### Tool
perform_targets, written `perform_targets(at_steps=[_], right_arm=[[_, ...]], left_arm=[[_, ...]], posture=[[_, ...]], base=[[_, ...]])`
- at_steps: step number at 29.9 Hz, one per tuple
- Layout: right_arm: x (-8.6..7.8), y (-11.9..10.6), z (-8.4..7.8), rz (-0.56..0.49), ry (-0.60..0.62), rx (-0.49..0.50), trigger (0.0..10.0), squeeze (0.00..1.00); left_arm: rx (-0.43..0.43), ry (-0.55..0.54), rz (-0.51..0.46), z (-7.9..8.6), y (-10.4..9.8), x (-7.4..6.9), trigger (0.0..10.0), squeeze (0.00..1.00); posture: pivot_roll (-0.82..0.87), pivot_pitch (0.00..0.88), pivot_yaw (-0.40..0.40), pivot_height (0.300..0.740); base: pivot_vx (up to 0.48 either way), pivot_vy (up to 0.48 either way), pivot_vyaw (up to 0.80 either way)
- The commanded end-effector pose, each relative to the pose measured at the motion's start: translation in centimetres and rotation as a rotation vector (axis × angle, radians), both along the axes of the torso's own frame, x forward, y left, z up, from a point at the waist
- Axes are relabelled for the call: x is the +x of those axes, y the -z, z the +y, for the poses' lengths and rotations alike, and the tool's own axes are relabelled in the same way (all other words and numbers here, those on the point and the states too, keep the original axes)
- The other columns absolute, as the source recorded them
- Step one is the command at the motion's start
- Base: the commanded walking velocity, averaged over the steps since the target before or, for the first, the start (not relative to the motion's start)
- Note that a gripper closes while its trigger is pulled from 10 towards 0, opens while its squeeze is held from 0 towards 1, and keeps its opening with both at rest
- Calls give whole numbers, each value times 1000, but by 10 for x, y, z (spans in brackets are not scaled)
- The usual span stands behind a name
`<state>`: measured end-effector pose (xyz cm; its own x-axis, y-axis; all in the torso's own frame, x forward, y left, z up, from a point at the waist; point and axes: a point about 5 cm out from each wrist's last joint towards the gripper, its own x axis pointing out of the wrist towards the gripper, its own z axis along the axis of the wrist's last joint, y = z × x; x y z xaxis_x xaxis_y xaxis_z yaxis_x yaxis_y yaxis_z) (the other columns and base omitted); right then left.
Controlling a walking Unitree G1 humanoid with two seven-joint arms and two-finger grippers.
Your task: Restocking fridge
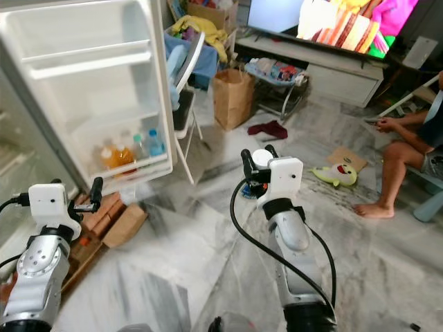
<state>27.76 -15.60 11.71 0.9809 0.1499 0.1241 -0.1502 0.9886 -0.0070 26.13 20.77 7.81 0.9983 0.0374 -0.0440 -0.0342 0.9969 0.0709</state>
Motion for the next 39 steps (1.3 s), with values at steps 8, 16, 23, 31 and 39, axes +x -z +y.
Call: perform_targets(at_steps=[8,16,23,31,39], right_arm=[[14,-22,10,-122,31,50,10000,0],[7,-18,7,-124,48,21,10000,0],[14,-26,14,-155,-15,-12,10000,0],[25,-42,16,-204,-32,-8,10000,0],[26,-47,20,-230,-72,-34,10000,0]], left_arm=[[81,30,22,3,-7,16,10000,0],[98,85,18,-6,-10,25,10000,0],[77,66,16,-8,-6,22,10000,0],[81,53,11,-9,-4,22,10000,0],[51,51,5,-13,-4,24,10000,0]], posture=[[12,0,31,740],[-14,0,36,740],[-6,0,3,740],[3,0,-16,740],[-4,0,-19,740]], base=[[0,0,300],[0,0,100],[75,0,800],[423,0,677],[406,-159,0]])
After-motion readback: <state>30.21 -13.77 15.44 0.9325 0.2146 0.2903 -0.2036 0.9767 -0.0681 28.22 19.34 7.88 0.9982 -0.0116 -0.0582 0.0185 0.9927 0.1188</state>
